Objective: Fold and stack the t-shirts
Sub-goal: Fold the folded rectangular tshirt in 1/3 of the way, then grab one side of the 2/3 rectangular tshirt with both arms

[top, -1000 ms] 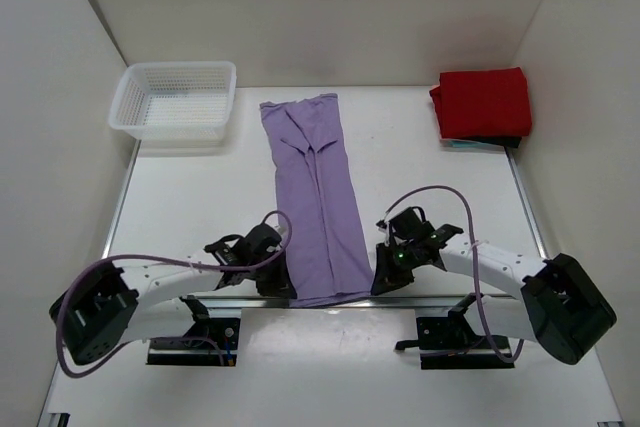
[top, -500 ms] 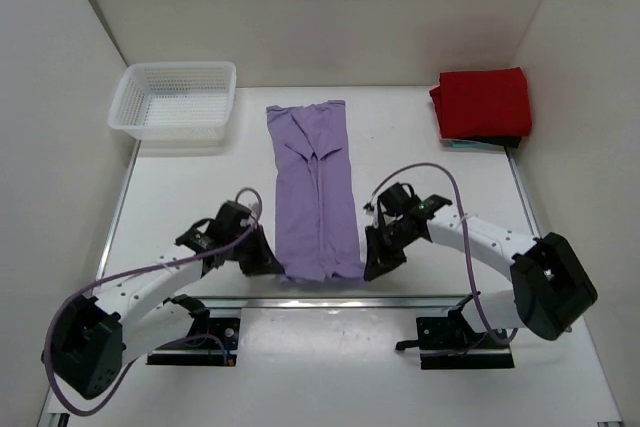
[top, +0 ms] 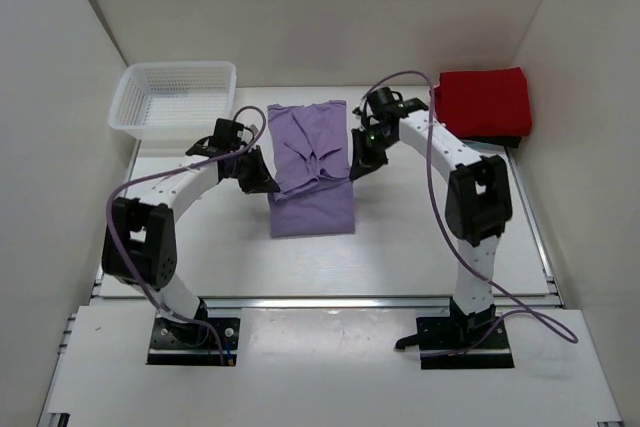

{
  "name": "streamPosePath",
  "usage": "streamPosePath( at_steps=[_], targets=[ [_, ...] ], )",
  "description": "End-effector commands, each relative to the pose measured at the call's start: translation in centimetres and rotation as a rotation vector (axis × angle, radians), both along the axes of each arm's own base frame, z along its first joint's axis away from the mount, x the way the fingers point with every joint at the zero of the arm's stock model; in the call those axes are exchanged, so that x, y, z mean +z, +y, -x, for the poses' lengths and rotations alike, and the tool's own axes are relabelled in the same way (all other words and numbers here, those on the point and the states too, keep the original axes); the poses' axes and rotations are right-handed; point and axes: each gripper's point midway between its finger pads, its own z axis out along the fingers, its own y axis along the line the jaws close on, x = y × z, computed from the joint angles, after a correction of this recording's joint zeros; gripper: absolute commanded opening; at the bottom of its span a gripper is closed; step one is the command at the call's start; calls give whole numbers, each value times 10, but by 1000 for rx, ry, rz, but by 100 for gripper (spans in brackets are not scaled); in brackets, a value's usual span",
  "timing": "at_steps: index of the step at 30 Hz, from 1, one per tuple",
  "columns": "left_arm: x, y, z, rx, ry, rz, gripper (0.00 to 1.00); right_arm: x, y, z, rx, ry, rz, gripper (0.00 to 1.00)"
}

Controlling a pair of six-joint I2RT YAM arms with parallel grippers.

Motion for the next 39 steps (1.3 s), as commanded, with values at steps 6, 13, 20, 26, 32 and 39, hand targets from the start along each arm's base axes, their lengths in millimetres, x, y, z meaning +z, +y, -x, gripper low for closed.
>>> streamPosePath(
  at_steps=[6, 13, 20, 26, 32, 39],
  targets=[
    [1, 10, -63, -2, -46, 6, 6, -11, -1, -72, -7, -3, 71, 0],
    [25, -4, -131, 59, -188, 143, 57, -5, -2, -110, -63, -105, 115, 28],
    [37, 11, -133, 126, -222, 157, 50, 34, -19, -118, -176, -251, 125, 52],
    [-9, 19, -44, 105, -84, 77, 60, 13, -34, -56, -247, -183, 47, 54],
    [-42, 19, 26, 103, -21, -6, 67, -49, -20, 27, -280, 44, -85, 56],
    [-66, 7, 41, 155, 13, 13, 67, -63, 12, 51, -263, 110, -172, 56]
  ],
)
